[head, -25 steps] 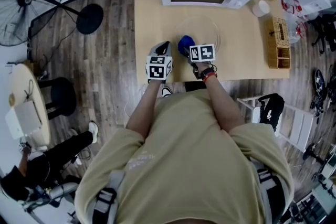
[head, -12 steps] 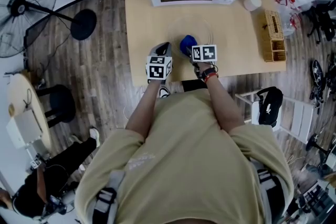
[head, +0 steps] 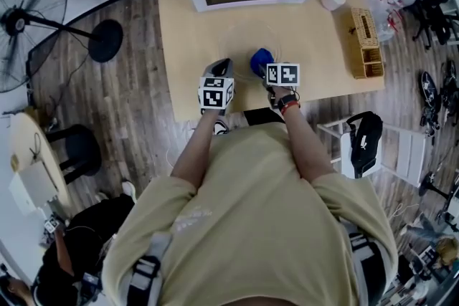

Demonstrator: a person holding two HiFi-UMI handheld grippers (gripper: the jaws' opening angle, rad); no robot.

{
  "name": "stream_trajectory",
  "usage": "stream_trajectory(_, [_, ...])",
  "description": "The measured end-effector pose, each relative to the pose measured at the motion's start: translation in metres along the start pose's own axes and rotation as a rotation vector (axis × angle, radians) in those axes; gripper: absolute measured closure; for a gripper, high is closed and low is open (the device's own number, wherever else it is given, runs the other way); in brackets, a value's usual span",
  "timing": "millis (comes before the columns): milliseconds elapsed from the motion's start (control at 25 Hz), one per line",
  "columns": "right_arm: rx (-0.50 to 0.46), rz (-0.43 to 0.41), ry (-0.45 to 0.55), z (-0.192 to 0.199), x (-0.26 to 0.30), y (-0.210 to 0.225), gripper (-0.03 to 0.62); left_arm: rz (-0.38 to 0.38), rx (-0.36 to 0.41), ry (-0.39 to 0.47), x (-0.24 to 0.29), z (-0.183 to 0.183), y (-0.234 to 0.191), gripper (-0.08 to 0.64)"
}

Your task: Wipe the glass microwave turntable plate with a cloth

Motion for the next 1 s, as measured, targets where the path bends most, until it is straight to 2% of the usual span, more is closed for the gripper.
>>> stream_trajectory(760, [0.126, 0.148, 0.071, -0.001, -0.032, 0.058, 0.454, 0.044, 0.009, -0.023, 0.009, 0.008, 0.015, 0.541])
stream_trajectory(1000, [0.157, 0.147, 0.112, 0.0, -0.034, 0.058, 0.454, 0.026, -0.003, -0.022, 0.003, 0.01, 0.009, 0.541])
Point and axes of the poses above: the fingertips, and each gripper's own axes: x forward along the fingers, y to its right, z out of its underside, the point moved 6 cm from there along -x, backward along the fingers, and after that the axes turned 12 degrees about y, right-handed, at the moved point
